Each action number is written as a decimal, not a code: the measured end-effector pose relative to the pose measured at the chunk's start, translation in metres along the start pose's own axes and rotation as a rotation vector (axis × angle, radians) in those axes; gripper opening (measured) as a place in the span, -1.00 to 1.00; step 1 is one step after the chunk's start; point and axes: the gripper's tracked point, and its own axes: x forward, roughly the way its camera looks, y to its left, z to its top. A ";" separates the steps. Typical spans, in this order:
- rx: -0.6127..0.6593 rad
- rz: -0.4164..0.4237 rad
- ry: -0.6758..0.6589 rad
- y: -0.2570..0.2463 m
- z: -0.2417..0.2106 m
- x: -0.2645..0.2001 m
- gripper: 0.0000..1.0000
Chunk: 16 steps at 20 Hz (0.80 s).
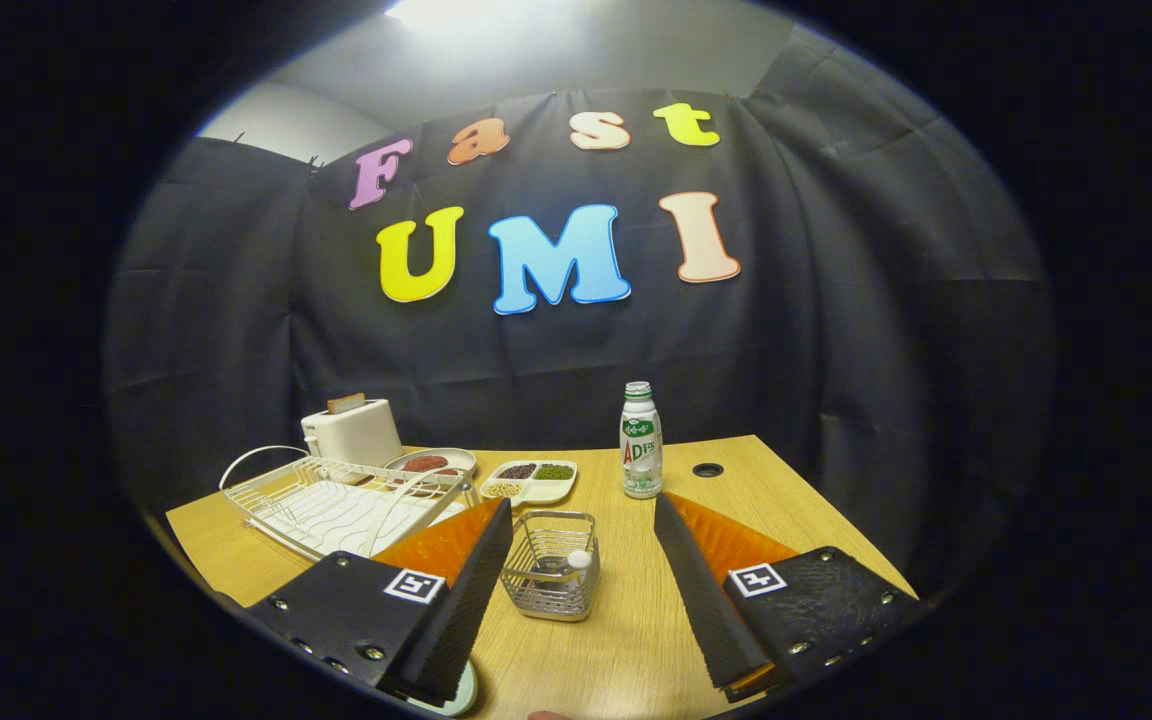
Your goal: Take the plate from the dish rack, then take the spoon from the basket and place it into the plate.
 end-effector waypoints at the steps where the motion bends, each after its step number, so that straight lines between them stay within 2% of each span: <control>1: -0.004 0.000 0.003 0.000 -0.007 0.006 0.74; 4: -0.016 0.004 0.020 0.001 -0.019 0.022 0.73; 8: 0.000 0.001 0.054 0.002 -0.029 0.033 0.57; 9: 0.021 0.022 0.071 0.009 -0.035 0.036 0.33; 10: 0.026 0.021 0.081 0.011 -0.037 0.038 0.24; 11: 0.015 -0.011 0.077 0.001 -0.040 0.044 -0.11; 12: 0.020 0.000 0.066 0.003 -0.037 0.045 -0.43; 14: 0.021 0.017 0.060 0.011 -0.040 0.051 -0.49; 15: 0.024 0.010 0.063 0.011 -0.036 0.039 -0.76; 16: 0.029 0.024 0.071 0.014 -0.038 0.043 -0.77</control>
